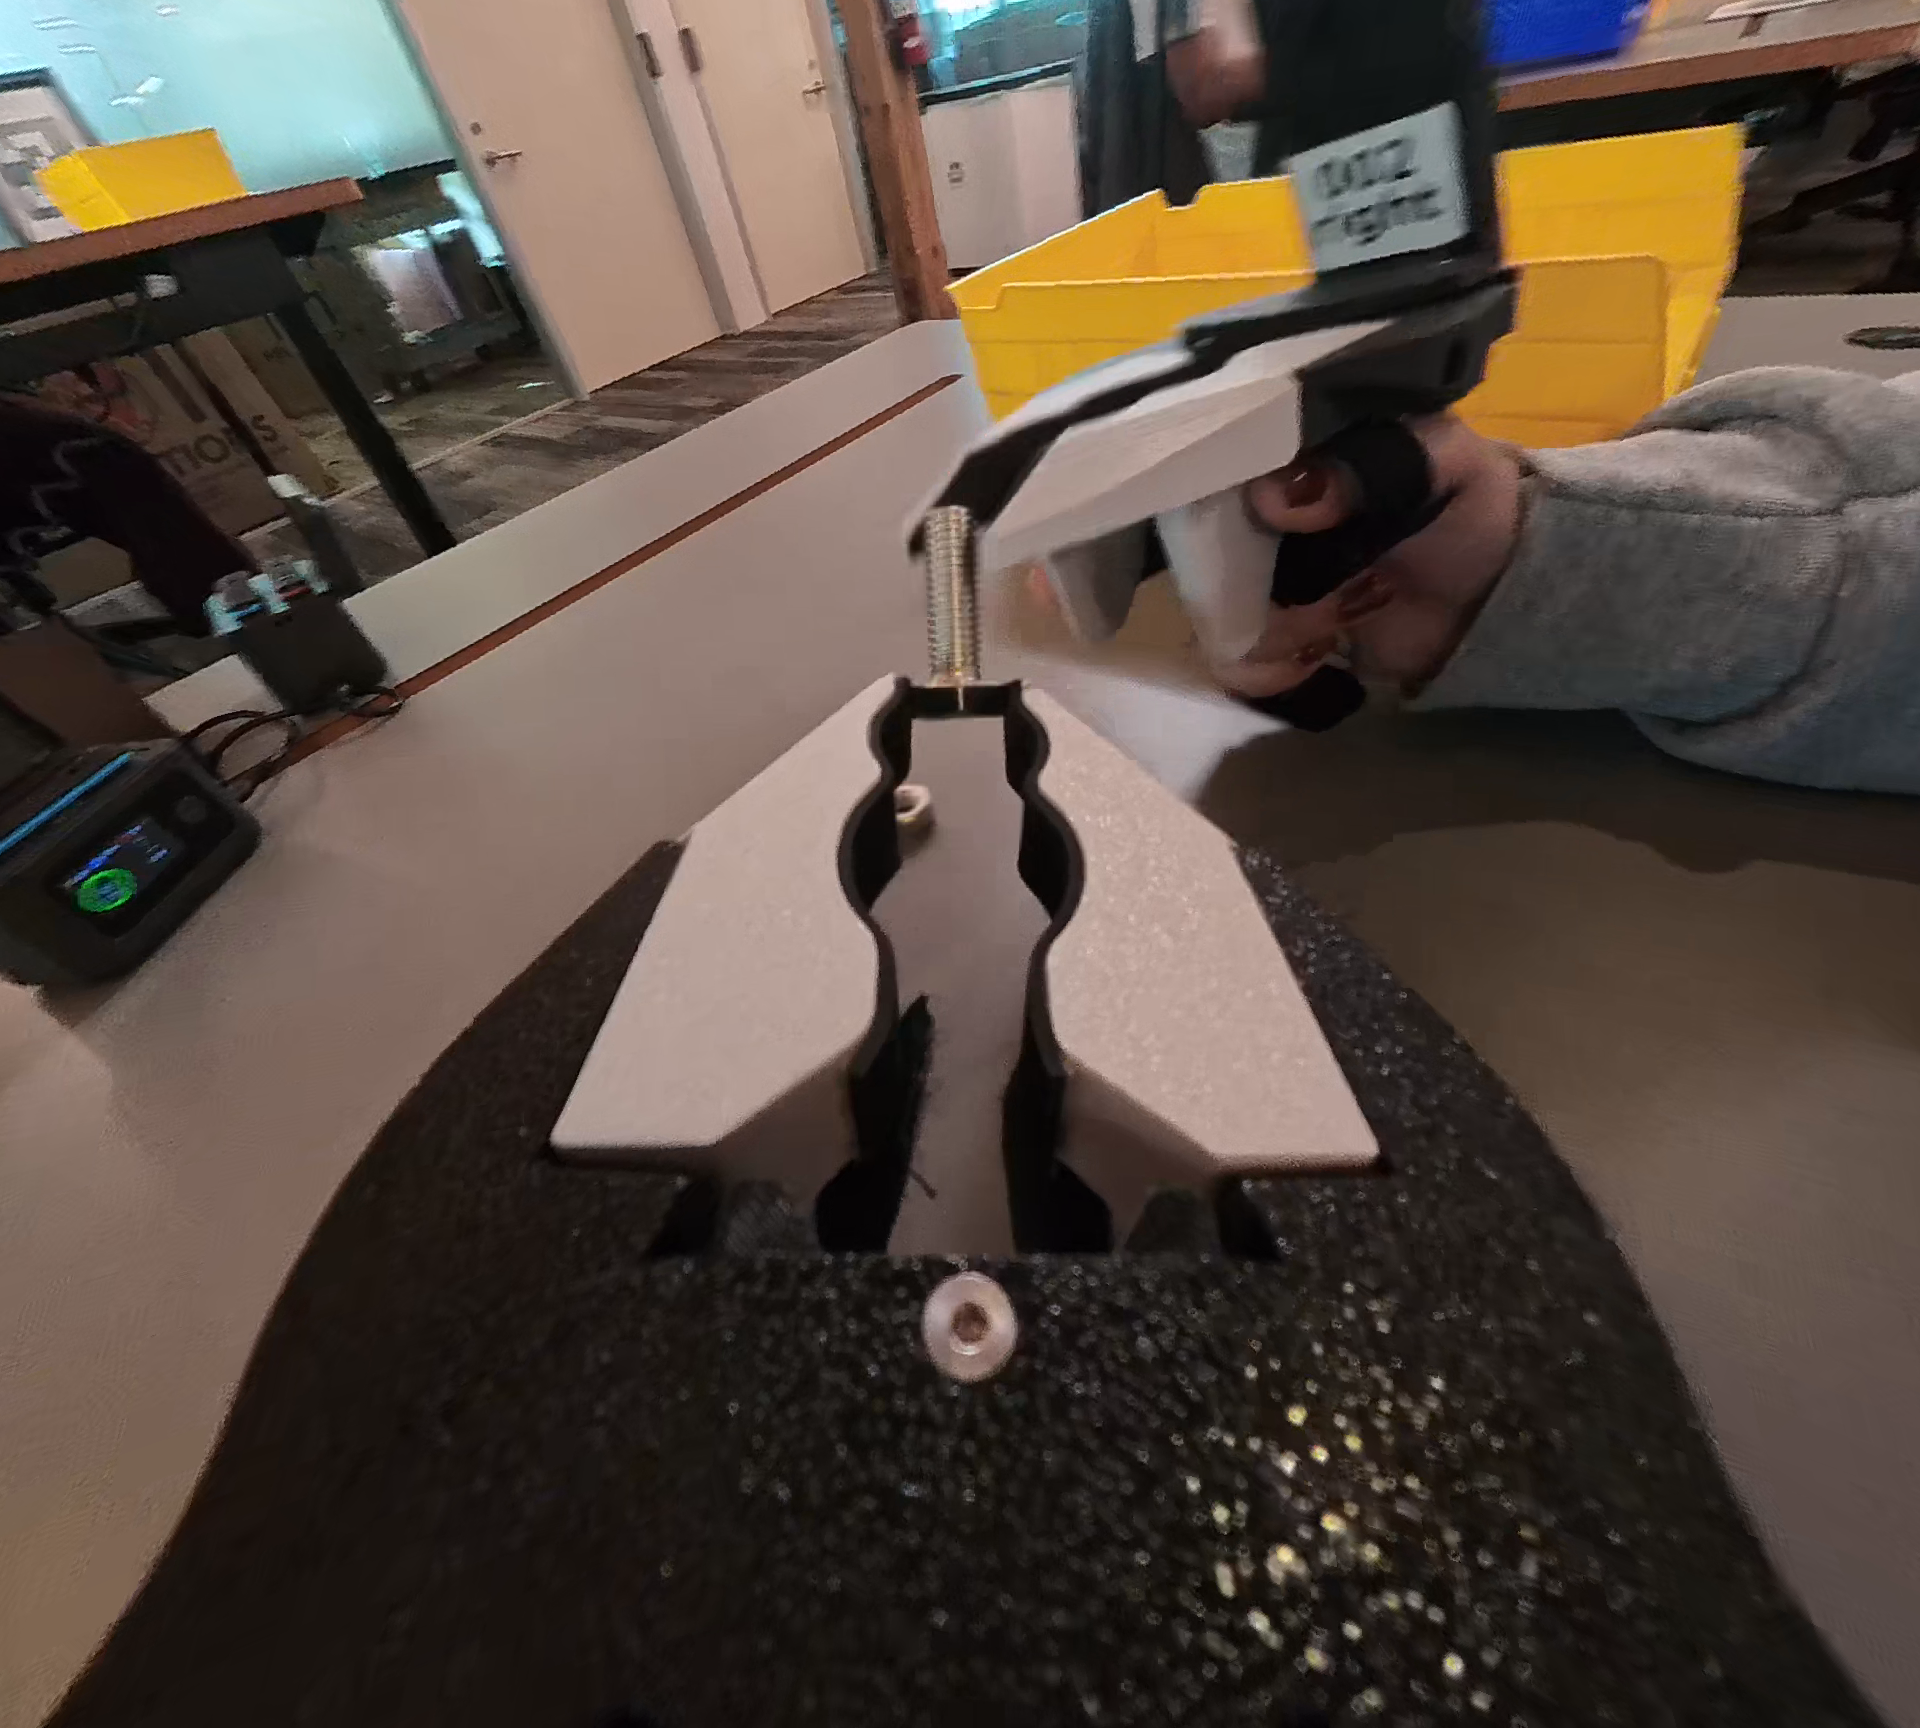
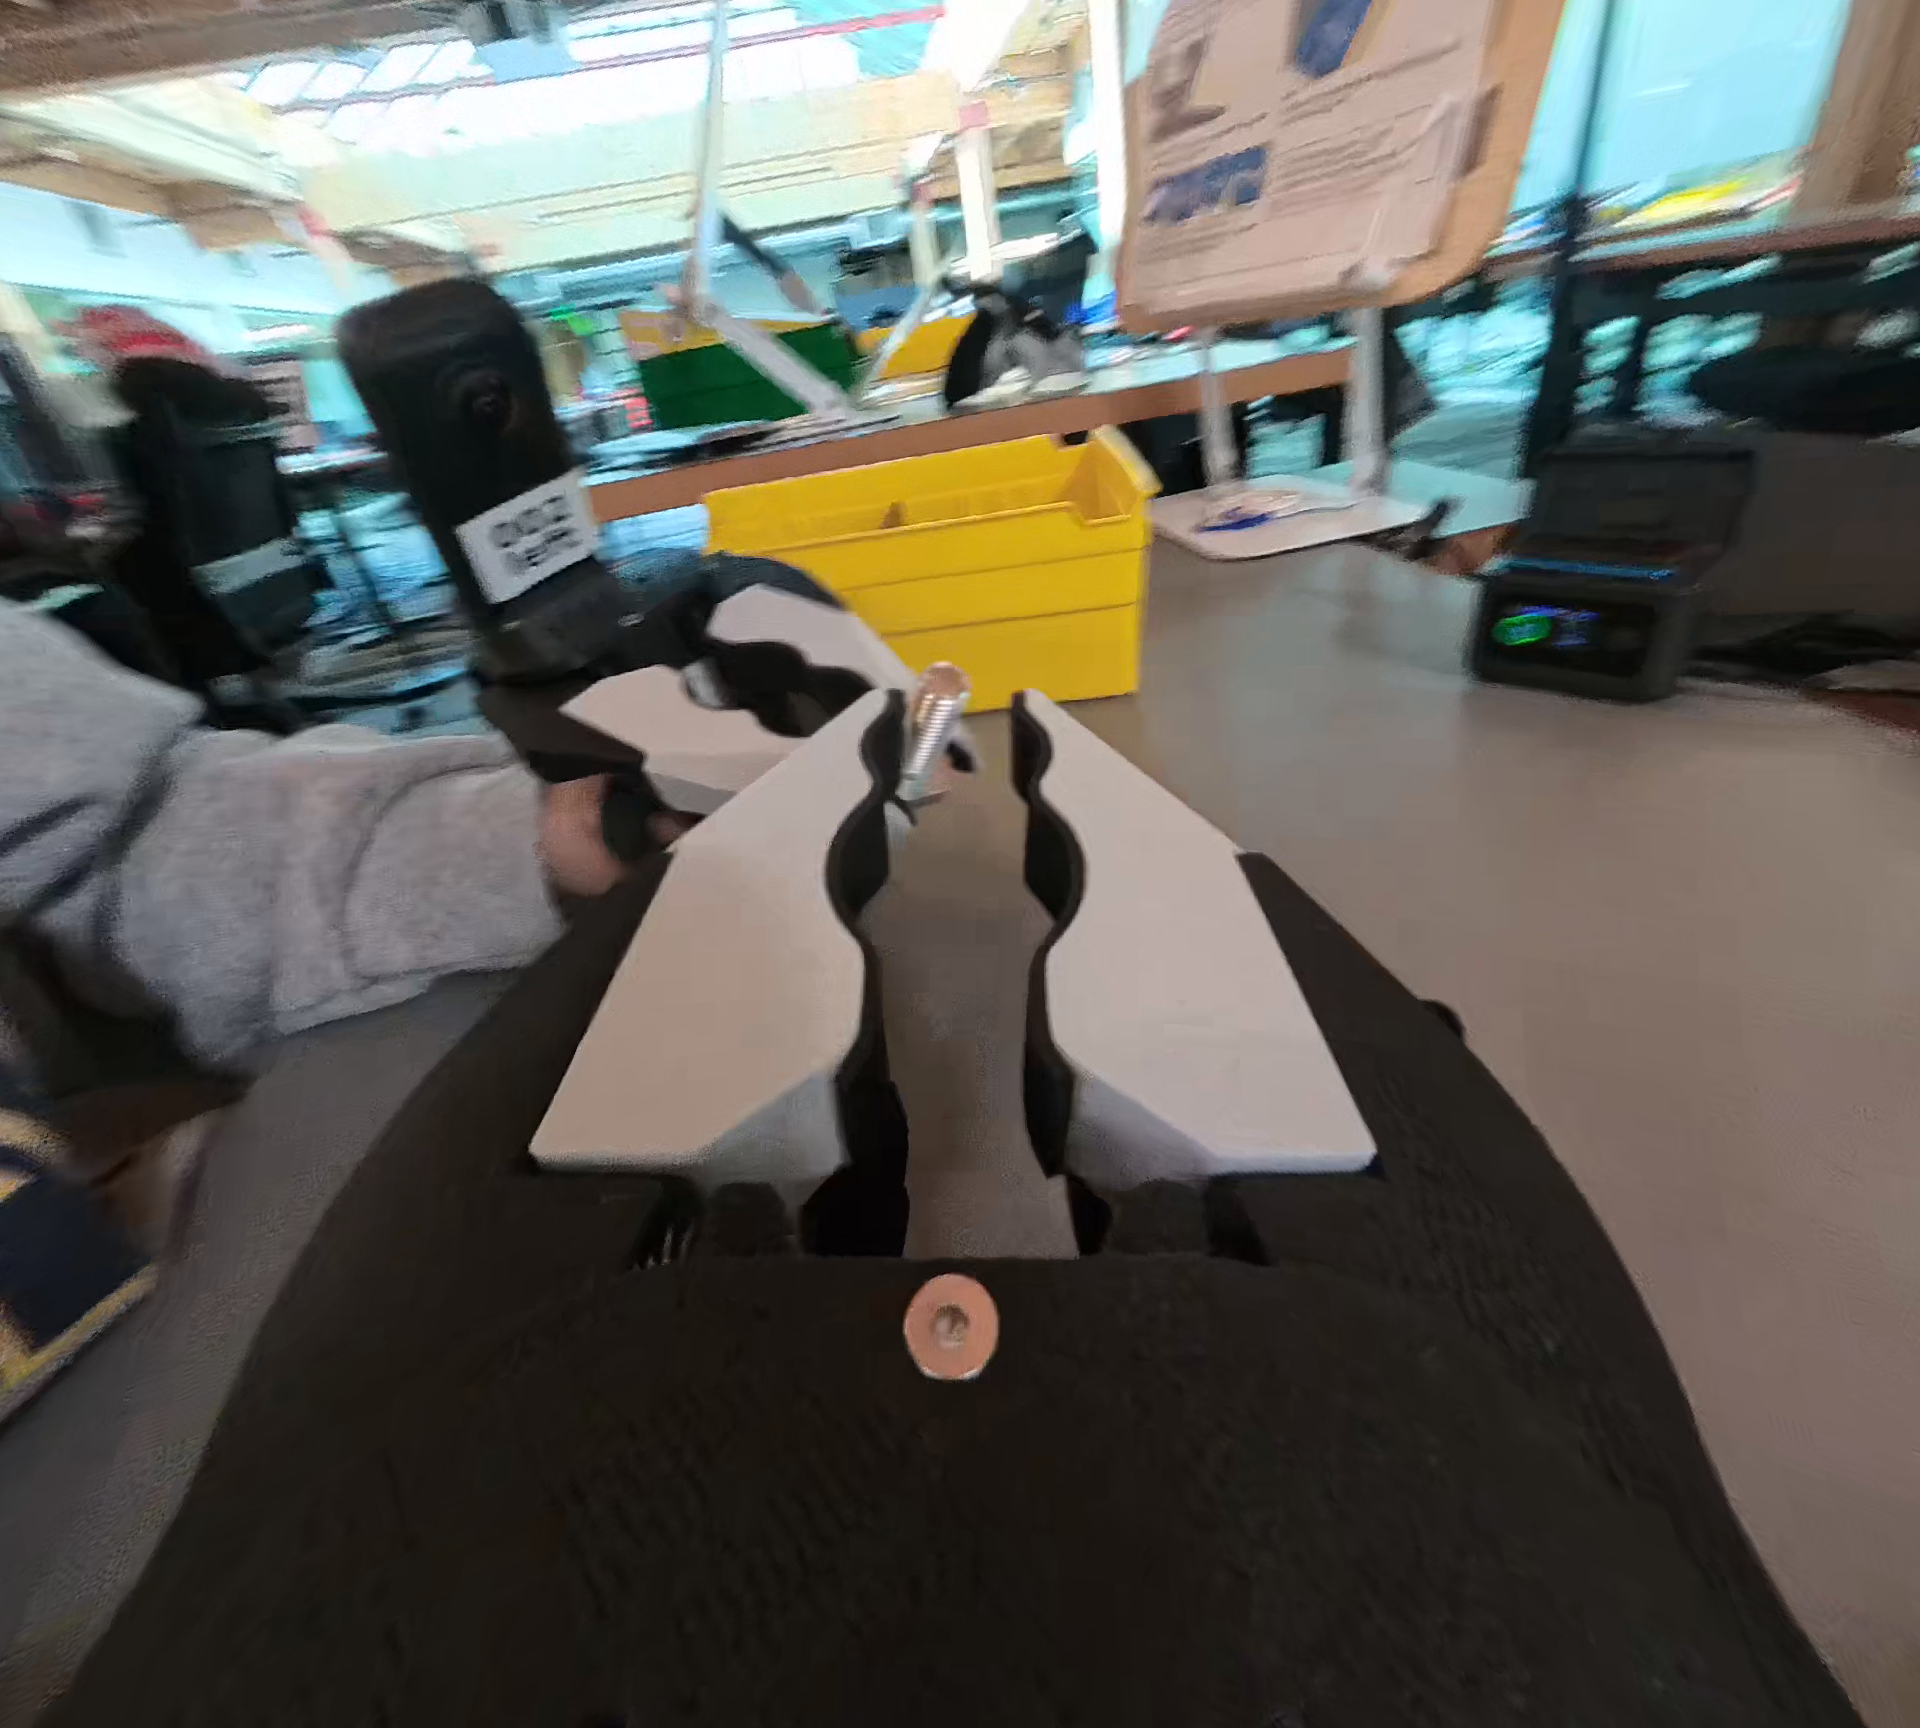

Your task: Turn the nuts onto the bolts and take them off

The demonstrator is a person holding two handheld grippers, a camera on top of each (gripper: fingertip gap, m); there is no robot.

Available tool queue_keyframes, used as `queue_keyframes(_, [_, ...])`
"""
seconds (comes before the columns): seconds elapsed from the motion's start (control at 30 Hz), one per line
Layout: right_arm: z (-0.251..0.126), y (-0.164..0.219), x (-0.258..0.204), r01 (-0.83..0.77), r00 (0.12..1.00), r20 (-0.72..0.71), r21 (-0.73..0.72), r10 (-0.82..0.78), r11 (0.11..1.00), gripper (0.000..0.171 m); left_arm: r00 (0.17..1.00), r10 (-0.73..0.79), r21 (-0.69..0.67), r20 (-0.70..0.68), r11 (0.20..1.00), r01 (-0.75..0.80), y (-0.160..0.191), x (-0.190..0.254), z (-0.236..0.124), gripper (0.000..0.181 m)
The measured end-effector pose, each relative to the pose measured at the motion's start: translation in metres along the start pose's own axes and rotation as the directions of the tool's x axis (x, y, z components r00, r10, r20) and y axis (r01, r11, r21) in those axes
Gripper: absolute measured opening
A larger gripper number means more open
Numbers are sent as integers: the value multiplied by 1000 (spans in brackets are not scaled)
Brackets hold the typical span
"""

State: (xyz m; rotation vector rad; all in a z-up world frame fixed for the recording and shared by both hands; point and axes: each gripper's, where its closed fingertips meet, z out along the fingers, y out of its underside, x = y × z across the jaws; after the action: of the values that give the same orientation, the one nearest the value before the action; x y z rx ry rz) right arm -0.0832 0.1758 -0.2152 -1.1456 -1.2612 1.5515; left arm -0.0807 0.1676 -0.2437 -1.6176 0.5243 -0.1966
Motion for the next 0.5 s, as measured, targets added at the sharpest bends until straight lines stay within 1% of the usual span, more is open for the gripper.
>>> queue_keyframes(0.03, [-5,-3,12,27,997,-74,-2,-27,1000,25,999,3,-3,38,1000,-3,1,-7,-2,15])
queue_keyframes(0.07, [-12,2,29,46,984,-168,-59,-56,997,27,998,-5,5,64,1000,5,1,-13,-4,15])
queue_keyframes(0.1, [-18,13,48,64,958,-266,-166,-108,984,29,997,-23,24,79,999,21,-1,-18,-6,15])
queue_keyframes(0.13, [-25,28,62,79,929,-325,-291,-176,954,30,995,-39,47,90,998,35,-3,-22,-8,15])
queue_keyframes(0.17, [-29,42,69,77,911,-347,-390,-224,918,31,993,-53,68,102,997,46,-6,-25,-10,15])
queue_keyframes(0.2, [-28,54,71,56,910,-345,-448,-230,893,31,992,-65,88,109,995,56,-8,-28,-10,15])
queue_keyframes(0.27, [-21,74,72,-15,922,-338,-517,-188,856,31,991,-82,131,109,989,68,-12,-32,-9,15])
queue_keyframes(0.33, [-19,91,77,-52,919,-343,-592,-194,804,30,991,-101,163,86,983,86,-15,-32,-6,15])
queue_keyframes(0.4, [-16,95,81,-78,915,-357,-612,-188,787,24,992,-118,166,39,980,110,-15,-28,-2,15])
queue_keyframes(0.5, [-15,105,80,-104,917,-353,-656,-182,747,24,989,-143,196,34,971,133,-17,-31,-4,15])
